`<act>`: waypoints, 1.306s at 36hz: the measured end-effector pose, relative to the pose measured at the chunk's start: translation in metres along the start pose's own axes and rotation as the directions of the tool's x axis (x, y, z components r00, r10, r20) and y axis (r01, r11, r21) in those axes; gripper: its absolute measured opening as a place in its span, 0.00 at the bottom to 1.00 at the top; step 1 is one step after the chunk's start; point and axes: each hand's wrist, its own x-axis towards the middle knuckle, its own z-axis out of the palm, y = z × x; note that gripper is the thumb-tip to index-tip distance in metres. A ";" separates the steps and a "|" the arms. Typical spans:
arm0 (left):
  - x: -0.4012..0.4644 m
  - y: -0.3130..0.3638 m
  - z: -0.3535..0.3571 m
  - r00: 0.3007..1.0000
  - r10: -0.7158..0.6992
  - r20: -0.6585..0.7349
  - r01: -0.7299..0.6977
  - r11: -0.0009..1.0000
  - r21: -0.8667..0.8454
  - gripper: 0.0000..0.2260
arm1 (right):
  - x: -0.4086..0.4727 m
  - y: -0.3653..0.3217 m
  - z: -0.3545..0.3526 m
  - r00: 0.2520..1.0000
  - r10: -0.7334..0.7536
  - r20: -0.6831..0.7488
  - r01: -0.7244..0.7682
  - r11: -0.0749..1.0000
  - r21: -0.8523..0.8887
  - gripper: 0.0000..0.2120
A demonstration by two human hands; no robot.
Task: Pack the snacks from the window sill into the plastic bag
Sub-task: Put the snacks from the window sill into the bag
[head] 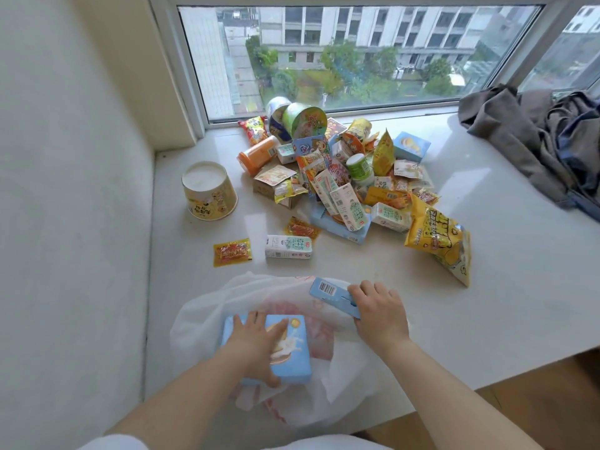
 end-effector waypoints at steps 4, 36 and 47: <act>-0.004 0.006 0.002 0.986 0.149 0.077 -0.150 0.989 0.000 0.51 | 0.004 -0.006 0.002 0.994 0.103 -0.038 -0.101 0.993 0.057 0.21; 0.050 0.025 0.012 0.978 -0.029 -0.206 -0.016 0.977 -0.213 0.31 | -0.015 0.017 0.018 0.908 0.377 0.182 -0.418 0.789 0.450 0.17; 0.008 0.002 0.047 0.917 -0.186 -0.352 0.080 0.952 -0.296 0.21 | 0.006 -0.011 0.014 0.982 0.191 0.008 -0.175 0.881 0.440 0.18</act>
